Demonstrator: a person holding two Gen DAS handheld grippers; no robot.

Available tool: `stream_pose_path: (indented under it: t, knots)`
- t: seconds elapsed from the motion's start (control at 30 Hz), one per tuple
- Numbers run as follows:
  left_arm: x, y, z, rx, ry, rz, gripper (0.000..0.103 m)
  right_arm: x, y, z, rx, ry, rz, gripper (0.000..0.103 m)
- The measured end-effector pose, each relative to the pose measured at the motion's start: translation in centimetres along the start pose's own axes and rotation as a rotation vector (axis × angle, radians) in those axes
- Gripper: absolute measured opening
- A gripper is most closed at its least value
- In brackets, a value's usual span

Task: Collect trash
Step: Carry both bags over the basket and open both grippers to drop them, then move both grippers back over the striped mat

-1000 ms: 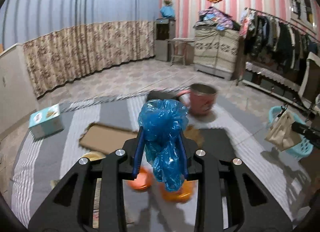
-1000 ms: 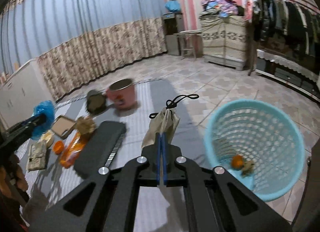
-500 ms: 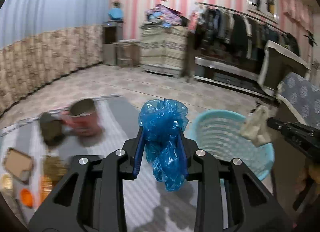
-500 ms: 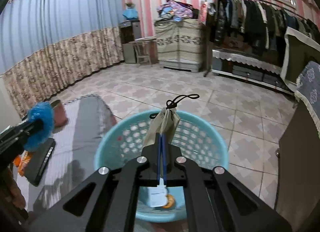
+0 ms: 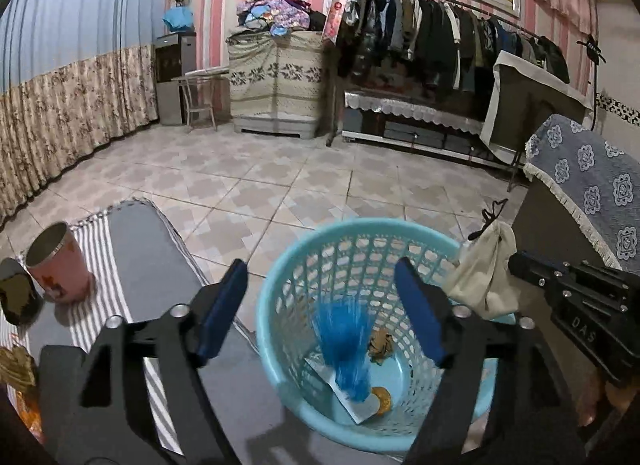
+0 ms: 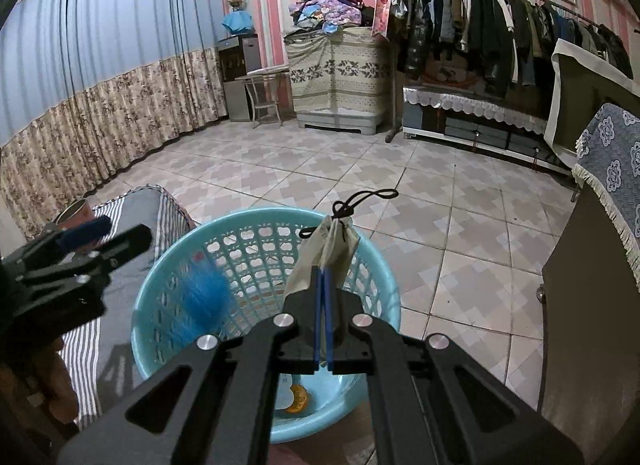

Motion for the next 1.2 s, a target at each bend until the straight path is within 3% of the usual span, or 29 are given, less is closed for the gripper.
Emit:
stream_pose_path:
  t: [0.1, 0.37, 0.5, 0.53, 0.6, 0.63, 0.73, 0.87, 1.0, 1.2]
  knots:
    - [0.3, 1.5, 1.4, 0.040, -0.007, 0.033, 0.091, 0.0, -0.1, -0.2, 0.009, 0.007, -0.008, 0.002]
    - [-0.9, 5.1, 6.3, 0.226, -0.030, 0.014, 0.098, 0.8, 2.4, -2.3, 0.018, 0.061, 0.019, 0.003]
    - [-1.5, 7.7, 8.3, 0.265, -0.033, 0.045, 0.098, 0.8, 4.0, -3.2, -0.007, 0.085, 0.038, 0.003]
    - [-1.8, 8.2, 8.8, 0.274, -0.032, 0.053, 0.098, 0.8, 4.2, -3.3, -0.014, 0.091, 0.038, 0.007]
    - [-2.2, 9.2, 9.4, 0.286, -0.029, 0.069, 0.098, 0.8, 4.4, -3.3, -0.018, 0.096, 0.027, 0.035]
    - [-2.6, 9.9, 9.9, 0.292, -0.028, 0.085, 0.098, 0.7, 4.6, -3.0, -0.020, 0.085, 0.018, 0.057]
    - [-4.2, 11.5, 11.7, 0.308, -0.023, 0.121, 0.098, -0.2, 6.1, -1.5, -0.024, 0.058, 0.035, 0.065]
    - [-6.7, 13.7, 14.6, 0.362, -0.010, 0.154, 0.098, -1.2, 8.8, 0.8, -0.006, -0.002, 0.087, 0.087]
    - [-10.0, 16.9, 17.0, 0.430, 0.022, 0.184, 0.098, -3.2, 13.5, 2.6, 0.045, -0.026, 0.137, 0.088]
    - [-15.9, 23.4, 20.2, 0.515, 0.133, 0.267, 0.098, -6.1, 18.6, 3.1, 0.128, 0.009, 0.175, 0.089]
Point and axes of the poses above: each gripper's, at about its wrist camera, not at the fingertips, and z roughly against the way its jaws point, y to its left, x to its top, the point moved 1 cm from there along -z, roughly the way its jaws point, and after that the axes turned 10 degrees about -z, right-handed, at the moved point
